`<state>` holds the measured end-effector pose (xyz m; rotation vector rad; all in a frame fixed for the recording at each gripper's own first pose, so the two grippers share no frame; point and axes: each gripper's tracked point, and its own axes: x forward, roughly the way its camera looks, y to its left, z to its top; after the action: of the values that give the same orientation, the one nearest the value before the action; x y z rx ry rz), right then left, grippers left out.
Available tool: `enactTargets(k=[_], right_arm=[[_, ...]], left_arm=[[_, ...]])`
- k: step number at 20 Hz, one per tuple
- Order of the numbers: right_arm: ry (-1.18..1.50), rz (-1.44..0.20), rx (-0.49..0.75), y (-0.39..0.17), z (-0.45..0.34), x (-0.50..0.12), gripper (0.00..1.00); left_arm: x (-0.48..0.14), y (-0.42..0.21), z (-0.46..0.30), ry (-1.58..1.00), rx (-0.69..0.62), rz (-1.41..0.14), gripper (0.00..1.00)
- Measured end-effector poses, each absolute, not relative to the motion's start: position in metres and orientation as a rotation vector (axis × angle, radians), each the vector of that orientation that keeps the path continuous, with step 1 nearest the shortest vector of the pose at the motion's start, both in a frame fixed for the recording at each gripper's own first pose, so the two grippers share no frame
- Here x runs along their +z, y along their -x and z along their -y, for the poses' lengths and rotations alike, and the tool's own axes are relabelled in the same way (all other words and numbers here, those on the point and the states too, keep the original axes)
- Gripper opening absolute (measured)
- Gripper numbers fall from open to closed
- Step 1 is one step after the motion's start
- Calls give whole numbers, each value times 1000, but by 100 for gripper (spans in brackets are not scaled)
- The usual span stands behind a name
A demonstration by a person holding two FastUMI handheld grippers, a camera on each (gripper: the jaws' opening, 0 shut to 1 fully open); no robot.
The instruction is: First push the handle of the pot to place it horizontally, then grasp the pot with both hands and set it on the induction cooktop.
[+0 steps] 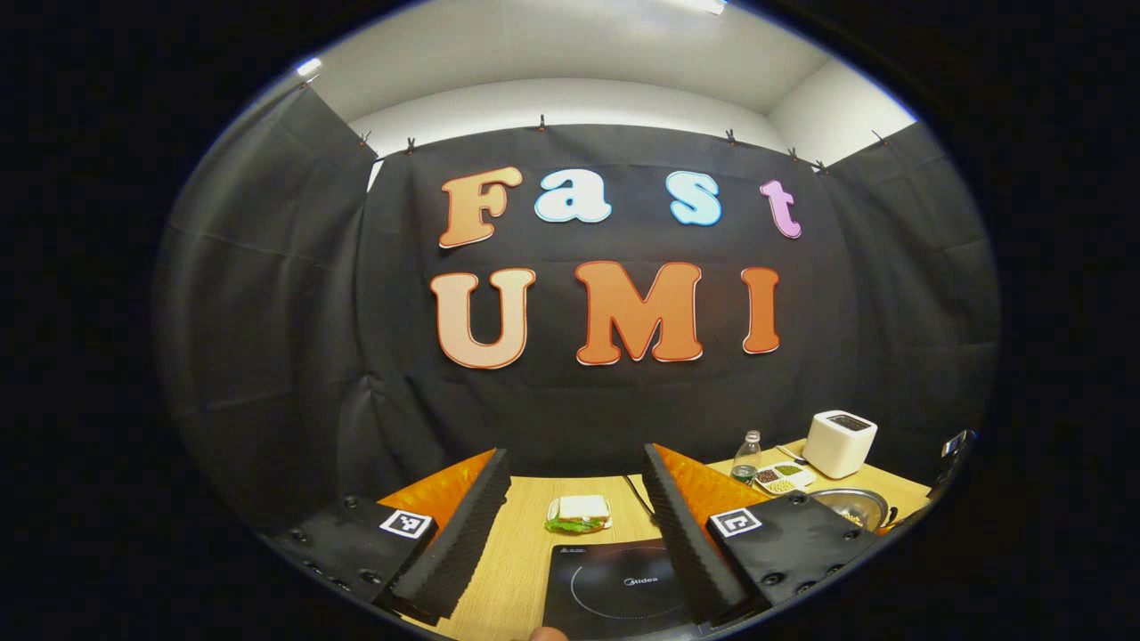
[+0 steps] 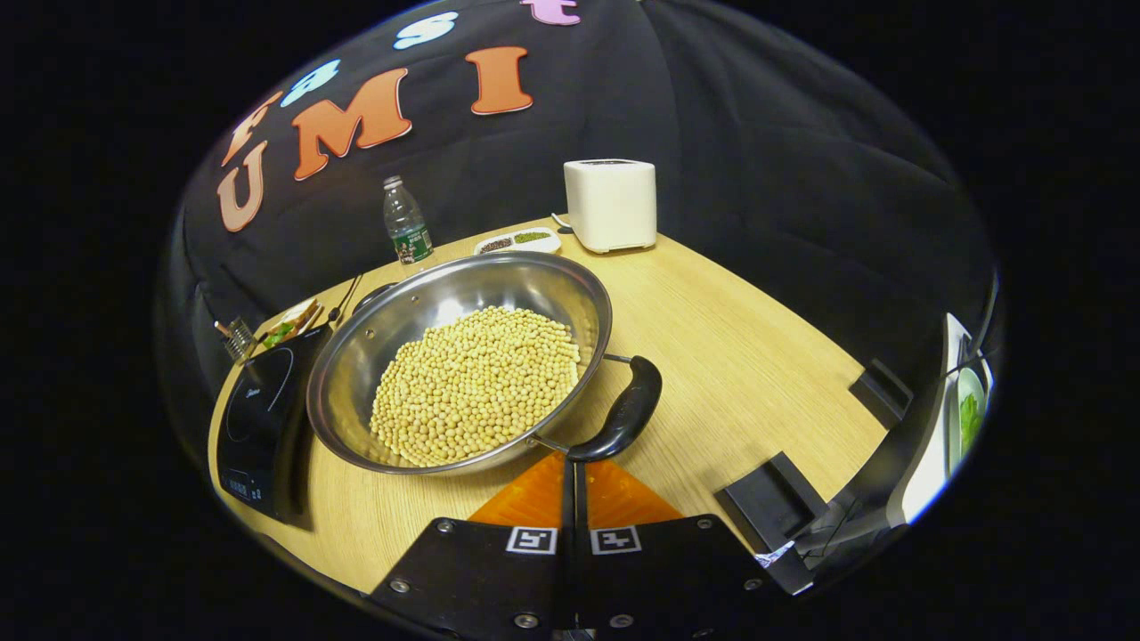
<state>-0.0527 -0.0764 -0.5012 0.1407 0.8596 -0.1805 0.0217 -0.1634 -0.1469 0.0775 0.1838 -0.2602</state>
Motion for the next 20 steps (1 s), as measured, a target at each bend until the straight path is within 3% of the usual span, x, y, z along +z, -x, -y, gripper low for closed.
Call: enactTargets(k=[20], right_arm=[[-169,-821,-218,-13,124,-516,0]], left_arm=[[-245,-26,277,-64,-412,-352,97]])
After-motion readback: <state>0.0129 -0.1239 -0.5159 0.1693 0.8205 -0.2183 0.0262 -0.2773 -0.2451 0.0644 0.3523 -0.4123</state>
